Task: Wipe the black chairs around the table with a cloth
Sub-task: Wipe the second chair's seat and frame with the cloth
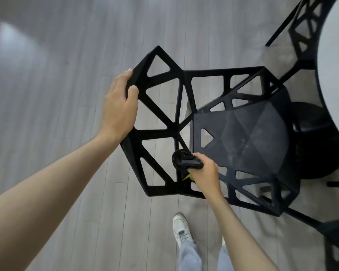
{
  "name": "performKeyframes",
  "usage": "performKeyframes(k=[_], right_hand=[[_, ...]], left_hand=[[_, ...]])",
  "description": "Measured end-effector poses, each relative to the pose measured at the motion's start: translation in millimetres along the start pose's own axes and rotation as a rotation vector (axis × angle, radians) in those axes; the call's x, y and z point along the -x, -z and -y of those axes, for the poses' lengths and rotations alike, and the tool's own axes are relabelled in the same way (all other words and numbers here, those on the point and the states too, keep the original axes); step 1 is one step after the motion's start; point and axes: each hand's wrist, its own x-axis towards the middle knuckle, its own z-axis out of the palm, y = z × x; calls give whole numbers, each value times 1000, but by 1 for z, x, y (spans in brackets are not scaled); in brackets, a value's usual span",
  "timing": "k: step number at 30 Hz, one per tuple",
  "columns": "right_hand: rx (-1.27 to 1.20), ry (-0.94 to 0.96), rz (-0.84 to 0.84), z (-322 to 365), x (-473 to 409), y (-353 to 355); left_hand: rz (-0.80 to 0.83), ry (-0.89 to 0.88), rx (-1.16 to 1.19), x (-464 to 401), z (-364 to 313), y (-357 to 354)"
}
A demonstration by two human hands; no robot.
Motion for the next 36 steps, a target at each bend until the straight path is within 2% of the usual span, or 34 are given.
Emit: performKeyframes(k=[5,9,11,14,17,19,23,26,31,36], right_hand=[[8,149,-294,32,-61,17],[249,235,-108,29,-97,-16],[327,245,-69,10,-93,-35],[496,168,-31,-33,-75,-24],[747,94,114,-59,-62,3],[735,88,128,-49,-67,4],[459,130,-4,-11,-79,-25],[482,94,-2,-21,-73,-28],[677,-71,217,-37,-83,3],[592,-124,479,1,-74,20]], left_hand=[[-8,3,13,-2,2,-2],[-6,7,9,-2,3,-2],[-9,5,7,-2,4,-1],[-3,1,0,-3,4,-2],[-5,0,-4,-1,2,-2],[-7,-4,-9,-1,1,-3],[7,5,-27,-1,2,-3],[9,6,-29,-2,3,-4],[2,11,-30,-1,1,-4],[6,12,-54,0,-1,-3]])
